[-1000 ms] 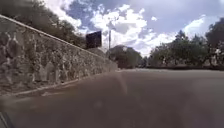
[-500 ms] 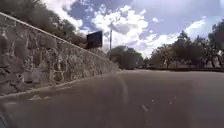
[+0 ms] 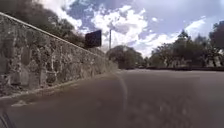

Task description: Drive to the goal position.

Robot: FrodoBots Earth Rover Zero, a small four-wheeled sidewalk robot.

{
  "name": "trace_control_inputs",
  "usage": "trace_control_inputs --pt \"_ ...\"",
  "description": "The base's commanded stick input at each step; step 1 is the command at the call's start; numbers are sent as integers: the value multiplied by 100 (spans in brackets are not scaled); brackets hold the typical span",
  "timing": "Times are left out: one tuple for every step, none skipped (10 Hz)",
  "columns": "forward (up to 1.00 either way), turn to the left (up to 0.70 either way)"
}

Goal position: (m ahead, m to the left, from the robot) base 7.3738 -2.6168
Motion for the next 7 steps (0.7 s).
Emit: trace_control_inputs --pt "70 0" --pt "70 0" --pt "70 0" --pt "70 0" --pt "70 0" --pt "70 0" --pt "70 0"
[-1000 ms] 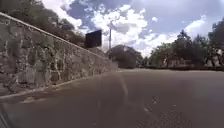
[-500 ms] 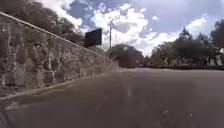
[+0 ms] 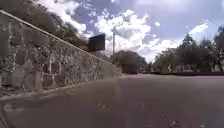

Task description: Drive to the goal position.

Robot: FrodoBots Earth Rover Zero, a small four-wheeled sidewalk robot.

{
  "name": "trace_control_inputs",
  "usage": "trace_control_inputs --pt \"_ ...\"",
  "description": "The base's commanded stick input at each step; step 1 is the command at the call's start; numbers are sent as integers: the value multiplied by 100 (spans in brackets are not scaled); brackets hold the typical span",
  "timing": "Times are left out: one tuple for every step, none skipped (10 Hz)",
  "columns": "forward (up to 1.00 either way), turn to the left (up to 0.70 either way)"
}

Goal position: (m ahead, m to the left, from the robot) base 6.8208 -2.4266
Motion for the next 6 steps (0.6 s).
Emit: trace_control_inputs --pt "70 0" --pt "70 0" --pt "70 0" --pt "70 0" --pt "70 0" --pt "70 0"
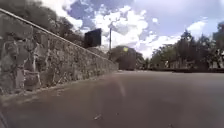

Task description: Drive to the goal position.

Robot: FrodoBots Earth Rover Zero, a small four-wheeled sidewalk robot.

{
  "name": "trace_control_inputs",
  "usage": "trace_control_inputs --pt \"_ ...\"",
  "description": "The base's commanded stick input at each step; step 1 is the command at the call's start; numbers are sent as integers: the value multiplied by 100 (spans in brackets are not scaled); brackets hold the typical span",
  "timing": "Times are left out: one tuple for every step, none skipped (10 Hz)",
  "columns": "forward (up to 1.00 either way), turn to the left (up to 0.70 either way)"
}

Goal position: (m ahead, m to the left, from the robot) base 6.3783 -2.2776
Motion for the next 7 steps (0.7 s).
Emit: trace_control_inputs --pt "70 0" --pt "70 0" --pt "70 0" --pt "70 0" --pt "70 0" --pt "70 0" --pt "70 0"
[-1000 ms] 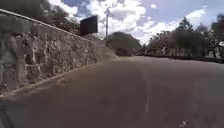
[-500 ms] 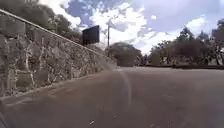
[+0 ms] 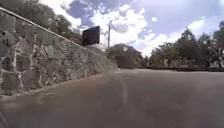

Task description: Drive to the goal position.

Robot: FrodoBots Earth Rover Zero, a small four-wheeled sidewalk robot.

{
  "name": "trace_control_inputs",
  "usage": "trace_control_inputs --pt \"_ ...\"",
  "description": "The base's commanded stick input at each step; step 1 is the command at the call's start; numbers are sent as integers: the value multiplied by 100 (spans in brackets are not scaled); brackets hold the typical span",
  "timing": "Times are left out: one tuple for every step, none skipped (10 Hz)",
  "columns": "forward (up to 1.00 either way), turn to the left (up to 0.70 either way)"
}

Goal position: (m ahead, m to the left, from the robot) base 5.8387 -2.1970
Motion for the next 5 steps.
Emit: trace_control_inputs --pt "70 0" --pt "70 0" --pt "70 0" --pt "70 0" --pt "70 0"
